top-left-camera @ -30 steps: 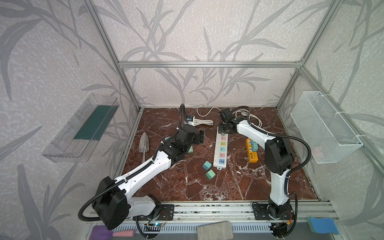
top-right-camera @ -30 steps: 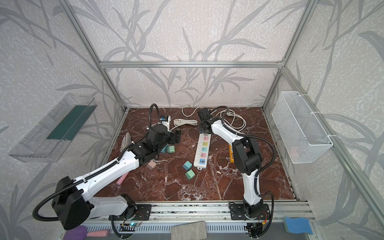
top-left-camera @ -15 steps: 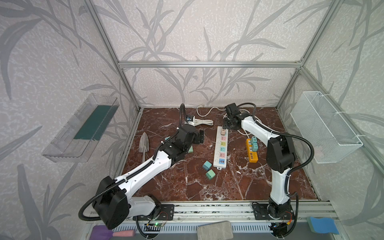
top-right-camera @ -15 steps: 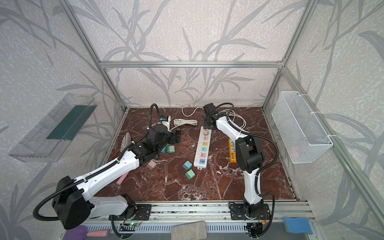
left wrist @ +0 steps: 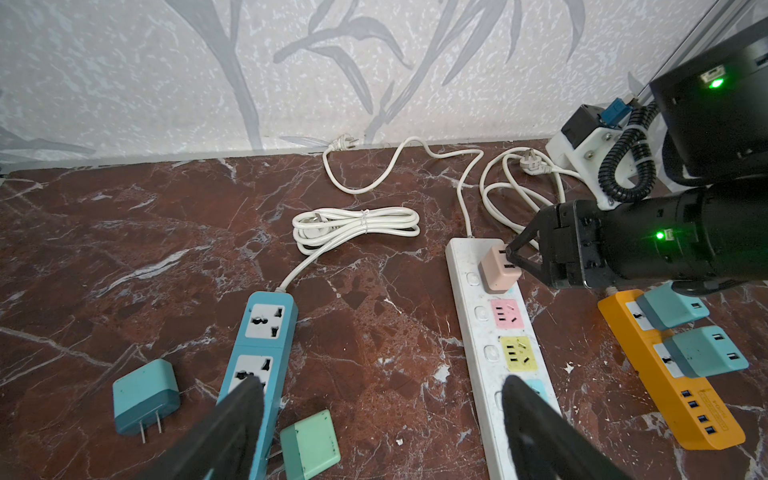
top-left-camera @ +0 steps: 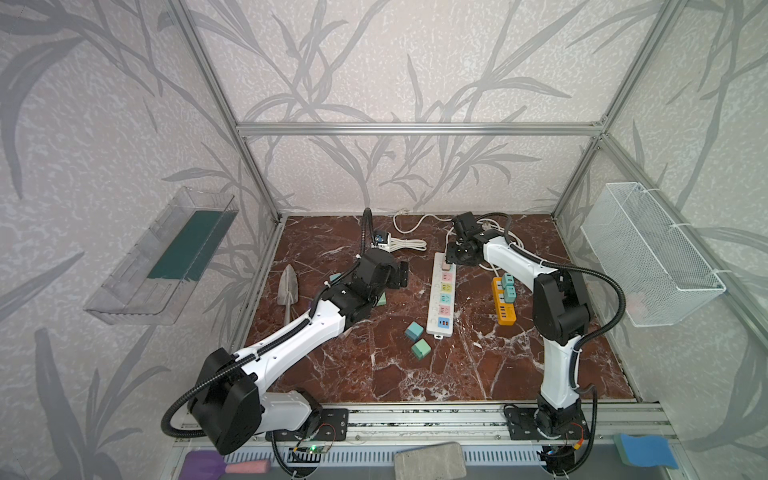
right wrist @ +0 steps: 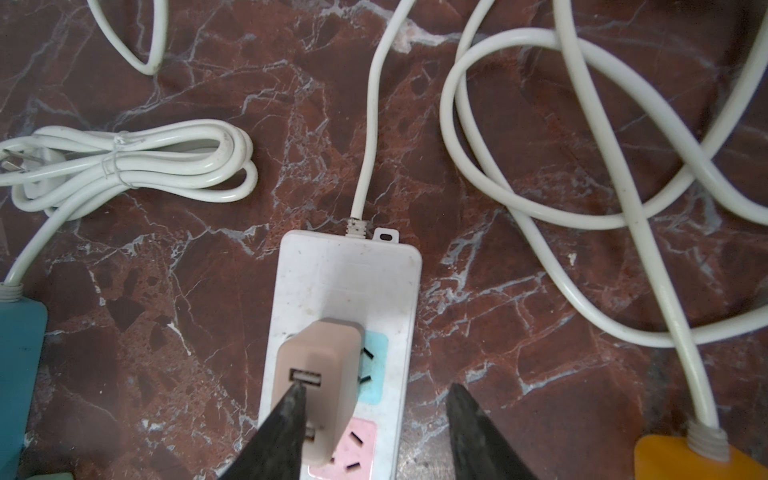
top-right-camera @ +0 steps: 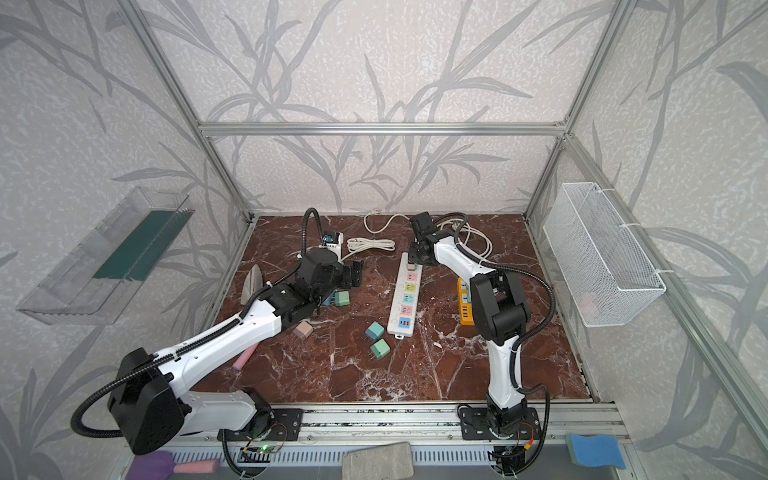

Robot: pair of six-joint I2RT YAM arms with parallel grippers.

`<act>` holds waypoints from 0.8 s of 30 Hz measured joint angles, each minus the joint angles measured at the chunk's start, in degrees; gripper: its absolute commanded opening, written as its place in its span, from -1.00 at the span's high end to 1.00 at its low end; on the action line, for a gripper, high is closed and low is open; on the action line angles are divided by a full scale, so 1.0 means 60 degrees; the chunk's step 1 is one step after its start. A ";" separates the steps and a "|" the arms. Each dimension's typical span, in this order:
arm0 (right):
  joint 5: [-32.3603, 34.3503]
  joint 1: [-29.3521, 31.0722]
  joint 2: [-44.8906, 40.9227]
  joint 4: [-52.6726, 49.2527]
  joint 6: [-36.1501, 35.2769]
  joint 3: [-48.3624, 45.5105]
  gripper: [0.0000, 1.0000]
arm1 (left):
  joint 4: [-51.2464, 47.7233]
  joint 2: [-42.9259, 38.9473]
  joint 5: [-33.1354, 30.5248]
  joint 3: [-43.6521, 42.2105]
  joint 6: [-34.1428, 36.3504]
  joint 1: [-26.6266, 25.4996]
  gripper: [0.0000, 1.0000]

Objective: Insert the plug
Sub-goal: 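Lift right gripper off the pink adapter while left gripper moves toward loose teal adapter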

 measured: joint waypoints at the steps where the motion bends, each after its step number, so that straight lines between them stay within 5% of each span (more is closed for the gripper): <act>1: -0.0047 0.0000 -0.0015 -0.0007 -0.0022 0.0000 -0.09 | 0.0000 0.0007 -0.0004 0.0000 0.0047 0.0000 -0.98; 4: -0.0193 0.0000 -0.0237 -0.0182 -0.0109 -0.0018 -0.10 | -0.0004 0.0091 0.0073 0.0000 0.0182 -0.0004 -0.98; 7: -0.0313 0.0000 -0.1082 -0.0076 -0.0178 -0.0412 -0.10 | -0.0051 0.0244 0.0346 0.0000 0.0506 -0.0004 -0.77; 16: 0.0095 0.0583 -0.5778 0.1035 -0.0492 -0.4302 -0.13 | -0.1861 0.0317 0.1483 0.0182 0.0419 -0.0040 -0.53; 24: -0.0007 0.1224 -0.7362 0.0856 -0.0729 -0.7056 -0.31 | -0.4229 0.1297 0.2820 0.0685 0.0794 -0.0455 -0.36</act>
